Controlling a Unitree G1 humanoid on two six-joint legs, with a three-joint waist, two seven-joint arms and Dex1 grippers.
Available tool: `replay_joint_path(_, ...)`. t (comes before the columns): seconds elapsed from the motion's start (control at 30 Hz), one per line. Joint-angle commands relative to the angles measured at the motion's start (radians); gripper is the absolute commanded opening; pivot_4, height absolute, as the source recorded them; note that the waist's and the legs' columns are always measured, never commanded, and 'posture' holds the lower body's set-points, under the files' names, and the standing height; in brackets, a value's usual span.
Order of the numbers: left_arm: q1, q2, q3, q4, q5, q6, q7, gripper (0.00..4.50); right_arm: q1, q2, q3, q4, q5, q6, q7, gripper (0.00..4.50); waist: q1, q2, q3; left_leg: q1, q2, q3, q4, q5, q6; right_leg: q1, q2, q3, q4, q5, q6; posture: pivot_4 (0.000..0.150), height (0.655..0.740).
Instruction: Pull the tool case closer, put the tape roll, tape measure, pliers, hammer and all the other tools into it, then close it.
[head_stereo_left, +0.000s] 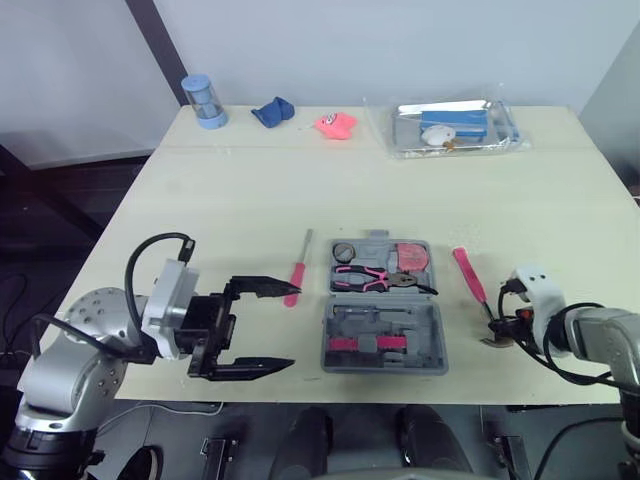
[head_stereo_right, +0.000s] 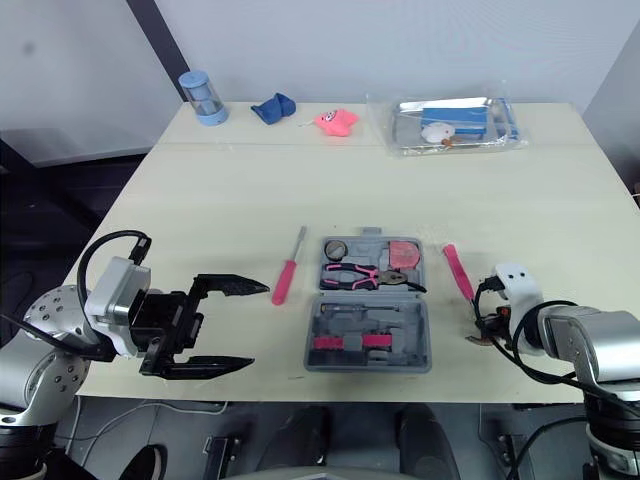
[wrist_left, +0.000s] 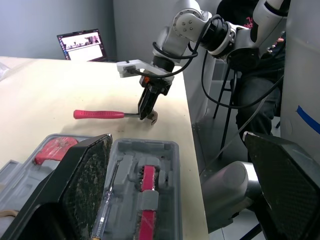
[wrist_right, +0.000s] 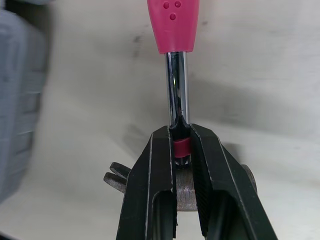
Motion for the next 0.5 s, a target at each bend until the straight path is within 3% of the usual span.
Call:
replay_joint_path(0.03, -0.006, 0.002, 0.014, -0.031, -0.014, -0.001, 0.003, 4.50, 0.004, 0.022, -0.029, -0.005, -0.021, -0.032, -0.051, 0.99, 0.000, 0.000, 0.000, 0.000, 0.000, 0.000, 0.000, 0.000, 0.000, 0.000, 0.000, 0.000, 0.000, 0.000, 0.000, 0.150, 0.7400)
replay_joint_path(0.07, -0.006, 0.003, 0.015, -0.030, -0.014, -0.001, 0.002, 4.50, 0.003, 0.034, -0.034, -0.008, -0.020, -0.039, -0.059, 1.19, 0.000, 0.000, 0.000, 0.000, 0.000, 0.000, 0.000, 0.000, 0.000, 0.000, 0.000, 0.000, 0.000, 0.000, 0.000, 0.150, 0.7400)
replay_joint_path(0.2, -0.006, 0.007, 0.020, -0.028, -0.015, 0.002, 0.000, 4.50, 0.018, 0.050, -0.063, -0.021, -0.004, -0.114, -0.056, 3.12, -0.002, 0.000, 0.000, 0.000, 0.000, 0.000, 0.000, 0.000, 0.000, 0.000, 0.000, 0.000, 0.000, 0.000, 0.000, 0.150, 0.7400)
replay_joint_path(0.27, -0.003, 0.008, 0.023, -0.029, -0.016, 0.003, 0.000, 4.50, 0.043, 0.028, -0.063, -0.028, -0.001, -0.156, -0.043, 3.12, -0.001, 0.000, 0.000, 0.000, 0.000, 0.000, 0.000, 0.000, 0.000, 0.000, 0.000, 0.000, 0.000, 0.000, 0.000, 0.150, 0.7400)
replay_joint_path(0.5, -0.012, 0.012, 0.022, -0.025, -0.021, 0.016, 0.000, 4.50, 0.235, -0.004, -0.073, 0.005, -0.005, -0.638, 0.101, 3.12, -0.001, 0.000, 0.000, 0.000, 0.000, 0.000, 0.000, 0.000, 0.000, 0.000, 0.000, 0.000, 0.000, 0.000, 0.000, 0.150, 0.7400)
